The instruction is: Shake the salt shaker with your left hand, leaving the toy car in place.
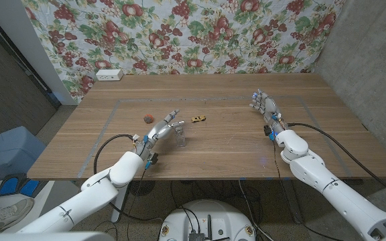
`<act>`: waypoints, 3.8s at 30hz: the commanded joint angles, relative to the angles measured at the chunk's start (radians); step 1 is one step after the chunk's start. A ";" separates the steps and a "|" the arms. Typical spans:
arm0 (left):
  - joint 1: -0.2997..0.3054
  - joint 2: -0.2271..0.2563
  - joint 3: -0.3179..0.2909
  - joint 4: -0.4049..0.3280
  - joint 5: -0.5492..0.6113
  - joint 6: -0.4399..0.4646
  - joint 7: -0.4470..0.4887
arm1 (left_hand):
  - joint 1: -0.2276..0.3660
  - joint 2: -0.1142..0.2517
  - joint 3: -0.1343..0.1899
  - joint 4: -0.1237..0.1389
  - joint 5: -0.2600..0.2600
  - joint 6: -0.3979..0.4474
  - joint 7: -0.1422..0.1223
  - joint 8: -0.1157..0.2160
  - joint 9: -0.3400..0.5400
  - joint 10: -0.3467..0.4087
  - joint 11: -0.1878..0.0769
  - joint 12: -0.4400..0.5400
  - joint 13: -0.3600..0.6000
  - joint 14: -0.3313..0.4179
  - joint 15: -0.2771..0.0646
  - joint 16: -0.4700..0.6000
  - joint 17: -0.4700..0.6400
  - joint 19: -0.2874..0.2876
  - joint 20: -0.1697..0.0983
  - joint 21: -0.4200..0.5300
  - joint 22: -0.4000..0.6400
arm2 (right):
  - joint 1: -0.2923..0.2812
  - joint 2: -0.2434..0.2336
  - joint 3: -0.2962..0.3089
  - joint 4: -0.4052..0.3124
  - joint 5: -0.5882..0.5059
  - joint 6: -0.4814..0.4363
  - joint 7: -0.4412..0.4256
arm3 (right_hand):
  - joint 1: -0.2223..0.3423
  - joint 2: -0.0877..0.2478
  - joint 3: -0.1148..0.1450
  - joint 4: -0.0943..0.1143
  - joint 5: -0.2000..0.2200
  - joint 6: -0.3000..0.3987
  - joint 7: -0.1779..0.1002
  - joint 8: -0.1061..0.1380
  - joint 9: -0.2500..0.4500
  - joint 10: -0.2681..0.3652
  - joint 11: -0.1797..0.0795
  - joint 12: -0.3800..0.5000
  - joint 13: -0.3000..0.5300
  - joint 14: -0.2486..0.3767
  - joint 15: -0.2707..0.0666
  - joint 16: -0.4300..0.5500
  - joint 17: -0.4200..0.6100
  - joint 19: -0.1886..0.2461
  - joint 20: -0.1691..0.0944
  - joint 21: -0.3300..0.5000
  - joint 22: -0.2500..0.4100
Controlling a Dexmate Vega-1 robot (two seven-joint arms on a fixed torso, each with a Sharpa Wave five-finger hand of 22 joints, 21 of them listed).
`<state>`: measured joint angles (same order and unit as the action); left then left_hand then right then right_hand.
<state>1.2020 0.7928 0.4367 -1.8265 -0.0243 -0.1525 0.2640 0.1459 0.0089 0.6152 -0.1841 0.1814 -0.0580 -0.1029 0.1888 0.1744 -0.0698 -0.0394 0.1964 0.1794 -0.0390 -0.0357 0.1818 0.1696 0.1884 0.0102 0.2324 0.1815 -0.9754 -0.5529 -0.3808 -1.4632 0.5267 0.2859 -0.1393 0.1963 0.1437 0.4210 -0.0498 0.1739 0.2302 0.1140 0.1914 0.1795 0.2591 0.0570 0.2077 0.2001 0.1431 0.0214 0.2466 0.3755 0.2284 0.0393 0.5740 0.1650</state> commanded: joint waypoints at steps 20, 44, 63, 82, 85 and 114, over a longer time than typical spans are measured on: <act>0.118 -0.012 -0.045 -0.098 0.126 0.131 0.205 | 0.333 -0.165 -0.059 -0.001 0.003 0.218 0.037 0.087 0.007 0.224 -0.030 0.030 0.006 0.311 -0.055 0.027 0.003 0.319 -0.074 0.040 -0.002 | -0.053 -0.007 0.018 -0.033 -0.010 0.043 -0.018 | -0.003 0.003 -0.002 -0.006 0.000 0.010 0.001 0.001 0.001 0.009 0.005 -0.003 0.003 0.008 0.005 0.008 0.002 0.013 0.006 -0.012 0.005; 0.072 0.044 -0.017 -0.109 0.080 0.189 0.065 | 0.486 -0.182 -0.087 -0.003 0.008 0.308 0.043 0.102 0.006 0.271 -0.051 0.016 0.006 0.363 -0.101 0.014 0.002 0.392 -0.112 0.032 -0.005 | -0.073 0.013 0.022 -0.031 -0.020 0.088 -0.029 | -0.009 -0.001 -0.006 -0.007 0.000 0.016 0.007 0.002 0.001 0.020 0.017 0.000 0.004 0.015 0.008 0.010 -0.002 0.022 0.009 -0.024 0.005; 0.022 0.051 0.007 -0.075 0.025 0.153 -0.003 | 0.617 -0.108 -0.093 0.009 0.013 0.384 0.073 0.089 0.008 0.351 -0.043 0.023 0.005 0.439 -0.118 0.018 0.003 0.460 -0.119 0.033 -0.001 | -0.087 0.023 0.030 -0.025 -0.032 0.113 -0.049 | -0.015 -0.002 -0.010 -0.006 0.000 0.018 0.010 0.002 0.001 0.023 0.017 0.000 0.004 0.018 0.013 0.011 -0.004 0.025 0.011 -0.034 0.005; 0.008 0.041 0.023 -0.104 0.032 0.225 0.022 | 0.867 0.068 -0.080 0.006 -0.003 0.658 0.087 0.098 0.016 0.648 -0.080 0.072 0.008 0.716 -0.180 0.054 0.004 0.683 -0.149 0.115 0.011 | -0.103 0.023 0.043 -0.029 -0.036 0.123 -0.065 | -0.020 -0.002 -0.012 -0.005 0.000 0.019 0.009 0.001 0.001 0.024 0.017 0.000 0.004 0.019 0.011 0.011 -0.005 0.029 0.013 -0.043 0.006; 0.017 0.031 0.021 -0.115 0.043 0.247 0.054 | 0.880 0.089 -0.062 0.008 -0.003 0.715 0.083 0.103 0.017 0.710 -0.089 0.078 0.006 0.779 -0.185 0.053 0.003 0.732 -0.152 0.141 0.011 | -0.107 0.021 0.044 -0.027 -0.040 0.131 -0.064 | -0.020 -0.002 -0.012 -0.005 0.000 0.018 0.010 0.001 0.001 0.025 0.018 0.000 0.004 0.019 0.012 0.012 -0.006 0.030 0.013 -0.044 0.006; 0.053 -0.059 0.000 -0.105 0.048 0.227 0.223 | 1.128 0.084 -0.012 -0.001 -0.012 1.061 0.145 0.093 0.028 1.077 -0.049 0.066 0.009 1.161 -0.206 0.072 0.021 0.917 -0.188 0.327 0.034 | -0.107 0.010 0.045 -0.039 -0.047 0.099 -0.075 | -0.024 -0.001 -0.014 -0.007 0.001 0.021 0.009 0.001 0.001 0.026 0.014 -0.001 0.004 0.021 0.010 0.011 -0.009 0.037 0.013 -0.059 0.006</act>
<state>1.2506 0.7641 0.4443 -1.9496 0.0220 0.1161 0.4413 1.0905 -0.0792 0.5362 -0.1786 0.1651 0.8741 0.0554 0.2747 0.1996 0.9453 -0.0396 0.2573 0.1864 1.0098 -0.0556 0.2480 0.1883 0.9263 0.0374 0.5523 0.1816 -1.0851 -0.5397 -0.3347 -1.4984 0.4859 0.4006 -0.2063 0.1711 0.1451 0.4127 -0.0580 0.1740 0.2429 0.1229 0.1915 0.1789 0.2770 0.0750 0.2077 0.2023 0.1538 0.0322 0.2514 0.3665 0.2571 0.0464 0.5175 0.1649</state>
